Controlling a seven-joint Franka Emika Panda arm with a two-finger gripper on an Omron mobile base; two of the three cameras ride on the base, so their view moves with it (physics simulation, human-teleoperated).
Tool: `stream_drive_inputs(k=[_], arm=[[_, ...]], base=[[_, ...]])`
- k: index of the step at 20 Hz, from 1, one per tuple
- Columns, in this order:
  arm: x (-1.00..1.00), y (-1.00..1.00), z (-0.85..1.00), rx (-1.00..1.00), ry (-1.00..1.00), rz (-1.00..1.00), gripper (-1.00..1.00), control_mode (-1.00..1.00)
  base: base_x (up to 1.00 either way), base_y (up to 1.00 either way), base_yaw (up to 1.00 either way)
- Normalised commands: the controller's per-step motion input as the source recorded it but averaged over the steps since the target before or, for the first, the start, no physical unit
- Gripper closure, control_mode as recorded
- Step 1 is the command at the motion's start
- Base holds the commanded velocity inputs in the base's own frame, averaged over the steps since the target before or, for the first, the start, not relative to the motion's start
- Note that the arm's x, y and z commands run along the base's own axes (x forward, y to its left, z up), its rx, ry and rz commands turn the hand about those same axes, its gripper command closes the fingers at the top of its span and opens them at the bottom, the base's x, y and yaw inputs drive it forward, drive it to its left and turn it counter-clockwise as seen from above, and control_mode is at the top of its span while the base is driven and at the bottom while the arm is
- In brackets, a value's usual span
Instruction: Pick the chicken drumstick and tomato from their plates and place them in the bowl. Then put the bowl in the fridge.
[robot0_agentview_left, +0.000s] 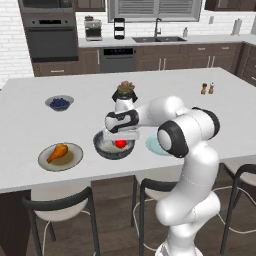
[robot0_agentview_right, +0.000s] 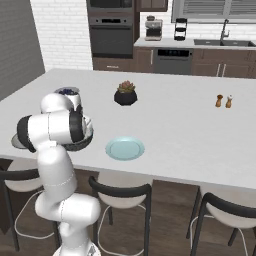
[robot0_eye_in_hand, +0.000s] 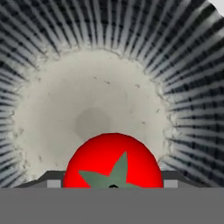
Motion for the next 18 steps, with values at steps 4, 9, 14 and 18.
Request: stream_drive_inputs(k=[4,9,14,18], arm=[[0.06,0.00,-0.38,0.00,0.05,0.00,1.00,-1.00],[0.02,0.02,-0.20,0.00,0.03,0.00,-1.00,-1.00],[-0.02,0.00,0.02,0.00,-0.01,0.00,-1.00,-1.00],[-0.20,0.00,0.26,0.00,-0.15,0.00,-1.00,-1.00]], base=[[0.00,0.00,0.00],[0.00,0.00,0.00],[0.00,0.00,0.00],[0.00,0.00,0.00]])
